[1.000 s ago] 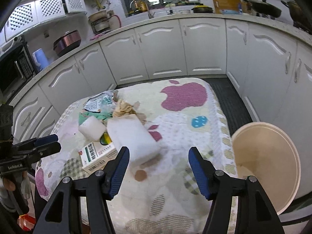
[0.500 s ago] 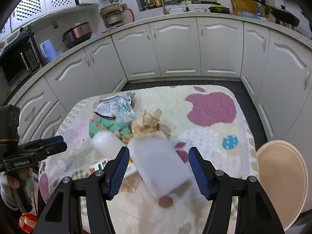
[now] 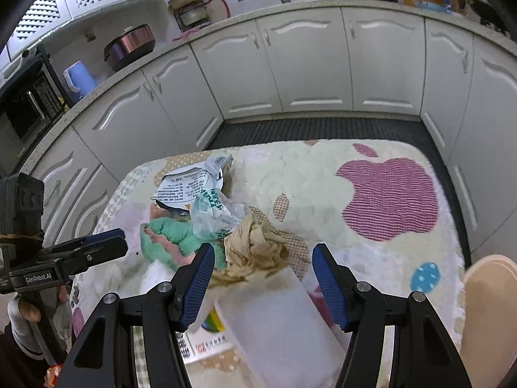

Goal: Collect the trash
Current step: 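Grasp the green towel with the left gripper while the right grasps the beige crumpled tissue, then carry the green towel and beige tissue over the beige bin with both grippers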

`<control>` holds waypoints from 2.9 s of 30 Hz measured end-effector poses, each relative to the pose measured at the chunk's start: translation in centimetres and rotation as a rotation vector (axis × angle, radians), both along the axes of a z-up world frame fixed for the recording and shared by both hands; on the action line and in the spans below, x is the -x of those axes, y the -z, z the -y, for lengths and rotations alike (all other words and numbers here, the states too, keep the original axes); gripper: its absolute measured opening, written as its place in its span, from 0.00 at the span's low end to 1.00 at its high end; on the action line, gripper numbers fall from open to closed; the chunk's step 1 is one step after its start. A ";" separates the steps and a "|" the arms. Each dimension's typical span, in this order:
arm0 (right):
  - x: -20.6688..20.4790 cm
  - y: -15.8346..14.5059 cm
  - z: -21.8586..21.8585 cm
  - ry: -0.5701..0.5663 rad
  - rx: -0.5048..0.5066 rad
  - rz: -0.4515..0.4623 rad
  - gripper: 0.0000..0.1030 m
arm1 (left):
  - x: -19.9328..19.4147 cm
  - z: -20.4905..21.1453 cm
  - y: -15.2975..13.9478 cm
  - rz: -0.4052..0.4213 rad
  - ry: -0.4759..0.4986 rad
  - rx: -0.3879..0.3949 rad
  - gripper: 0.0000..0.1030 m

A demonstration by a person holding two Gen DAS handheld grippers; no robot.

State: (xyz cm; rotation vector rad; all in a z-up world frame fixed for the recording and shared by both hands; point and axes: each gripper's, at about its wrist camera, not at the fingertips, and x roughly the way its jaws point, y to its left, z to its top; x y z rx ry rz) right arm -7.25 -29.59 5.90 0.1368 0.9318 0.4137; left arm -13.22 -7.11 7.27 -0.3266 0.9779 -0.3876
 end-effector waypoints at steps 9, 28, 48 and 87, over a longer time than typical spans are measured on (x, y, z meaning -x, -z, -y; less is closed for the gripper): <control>-1.8 2.4 -2.3 -0.078 0.026 -0.045 0.18 | -3.4 1.3 1.8 -0.043 0.003 -0.030 0.63; -0.2 -2.0 -1.7 -0.062 -0.072 0.101 0.15 | -2.4 1.5 1.7 0.032 0.045 -0.091 0.27; -1.6 0.8 -6.1 -0.040 0.159 0.090 0.15 | 3.4 -2.7 -0.3 0.061 0.021 -0.084 0.26; 9.4 -6.4 6.1 0.035 -0.111 0.227 0.15 | 6.3 9.6 -7.4 0.224 0.160 -0.129 0.26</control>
